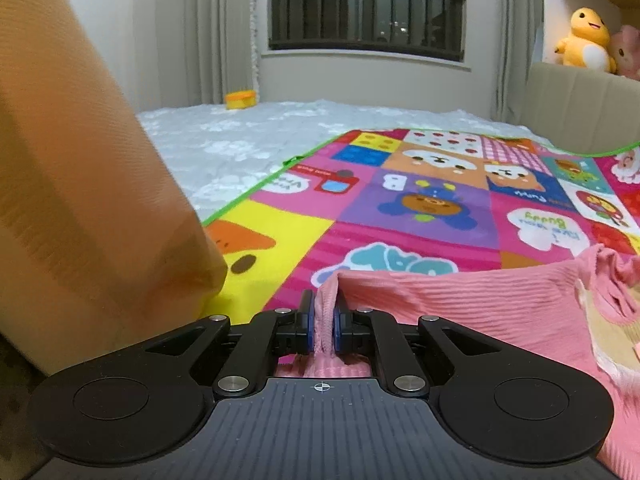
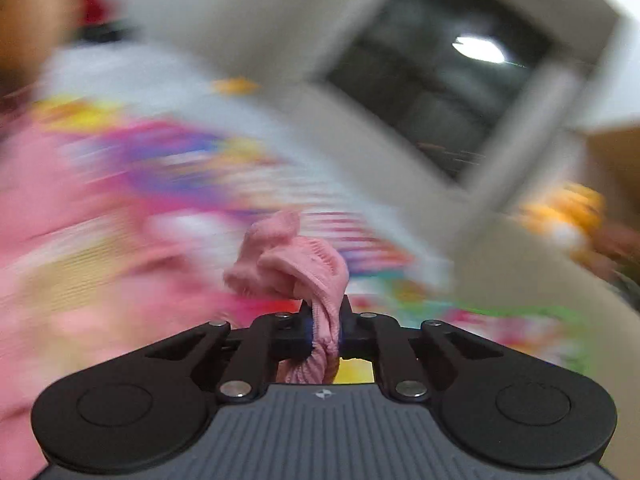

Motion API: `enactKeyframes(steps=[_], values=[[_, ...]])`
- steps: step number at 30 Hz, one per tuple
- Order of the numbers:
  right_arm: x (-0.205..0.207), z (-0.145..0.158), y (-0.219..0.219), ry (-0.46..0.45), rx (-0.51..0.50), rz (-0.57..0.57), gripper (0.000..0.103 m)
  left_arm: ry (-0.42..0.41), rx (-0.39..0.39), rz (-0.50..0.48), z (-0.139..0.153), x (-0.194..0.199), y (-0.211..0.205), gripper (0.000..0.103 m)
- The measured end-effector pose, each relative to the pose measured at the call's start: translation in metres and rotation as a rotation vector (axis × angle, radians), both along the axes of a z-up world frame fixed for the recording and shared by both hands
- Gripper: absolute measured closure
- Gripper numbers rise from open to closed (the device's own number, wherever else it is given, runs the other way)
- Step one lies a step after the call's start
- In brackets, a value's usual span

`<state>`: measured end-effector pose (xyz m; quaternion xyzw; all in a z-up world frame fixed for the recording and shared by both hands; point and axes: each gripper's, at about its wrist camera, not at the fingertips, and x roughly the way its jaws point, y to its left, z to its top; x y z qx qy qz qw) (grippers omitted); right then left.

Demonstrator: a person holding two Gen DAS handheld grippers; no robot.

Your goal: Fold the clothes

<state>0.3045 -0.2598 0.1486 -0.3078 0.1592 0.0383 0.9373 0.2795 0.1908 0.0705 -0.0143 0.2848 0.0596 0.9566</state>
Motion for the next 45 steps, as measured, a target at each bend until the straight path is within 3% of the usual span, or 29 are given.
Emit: enactKeyframes(steps=[3,9,12,14,15,16,18,20,21,24,26,29,32,33,35,36,37,39,40,45], values=[[0.037,0.008,-0.056,-0.043,0.011,-0.164,0.095,-0.013,0.003,0.01,-0.002,0.013,0.0,0.093],[0.084,-0.06,-0.12,0.025,0.051,-0.379,0.095,-0.013,0.093,0.066,-0.016,0.043,-0.005,0.096],[0.102,-0.1,-0.145,0.113,0.093,-0.459,0.094,-0.003,0.039,0.044,-0.015,0.037,-0.005,0.097],[0.102,-0.115,-0.149,0.166,0.13,-0.462,0.084,0.005,0.002,0.029,-0.015,0.033,-0.006,0.096],[0.097,-0.116,-0.15,0.171,0.142,-0.457,0.07,0.008,-0.016,0.022,-0.014,0.031,-0.006,0.095],[0.089,-0.114,-0.151,0.162,0.152,-0.445,0.052,0.012,-0.034,0.015,-0.014,0.03,-0.006,0.088],[0.073,-0.106,-0.145,0.121,0.182,-0.424,0.04,0.019,-0.07,0.0,-0.014,0.026,-0.006,0.08],[0.052,-0.094,-0.141,0.092,0.231,-0.399,0.037,0.026,-0.106,-0.015,-0.013,0.022,-0.007,0.06],[0.034,-0.086,-0.141,0.091,0.287,-0.379,0.034,0.029,-0.133,-0.041,-0.012,0.018,-0.01,0.056],[-0.018,-0.066,-0.142,0.155,0.487,-0.302,0.028,0.041,-0.269,-0.229,-0.003,-0.011,-0.035,0.041],[-0.051,-0.066,-0.138,0.226,0.59,-0.248,0.028,0.073,-0.326,-0.353,-0.006,-0.026,-0.059,0.026],[-0.088,-0.083,-0.126,0.344,0.709,-0.19,0.028,0.123,-0.371,-0.512,-0.013,-0.045,-0.094,0.019],[-0.102,-0.105,-0.119,0.387,0.748,-0.199,0.028,0.168,-0.311,-0.566,-0.028,-0.054,-0.127,0.015],[-0.107,-0.112,-0.116,0.401,0.76,-0.202,0.028,0.18,-0.302,-0.557,-0.033,-0.055,-0.134,0.015],[-0.117,-0.127,-0.111,0.429,0.785,-0.209,0.04,0.194,-0.275,-0.54,-0.041,-0.058,-0.146,0.022],[-0.118,-0.126,-0.108,0.436,0.785,-0.196,0.053,0.18,-0.238,-0.535,-0.043,-0.061,-0.152,0.033],[-0.119,-0.125,-0.104,0.442,0.785,-0.182,0.072,0.174,-0.215,-0.538,-0.043,-0.065,-0.156,0.062],[-0.122,-0.123,-0.097,0.454,0.783,-0.153,0.092,0.186,-0.231,-0.547,-0.04,-0.074,-0.158,0.083],[-0.128,-0.122,-0.097,0.454,0.773,-0.147,0.095,0.192,-0.24,-0.551,-0.039,-0.078,-0.159,0.095],[-0.161,-0.112,-0.099,0.451,0.721,-0.116,0.098,0.227,-0.264,-0.596,-0.025,-0.111,-0.159,0.096]])
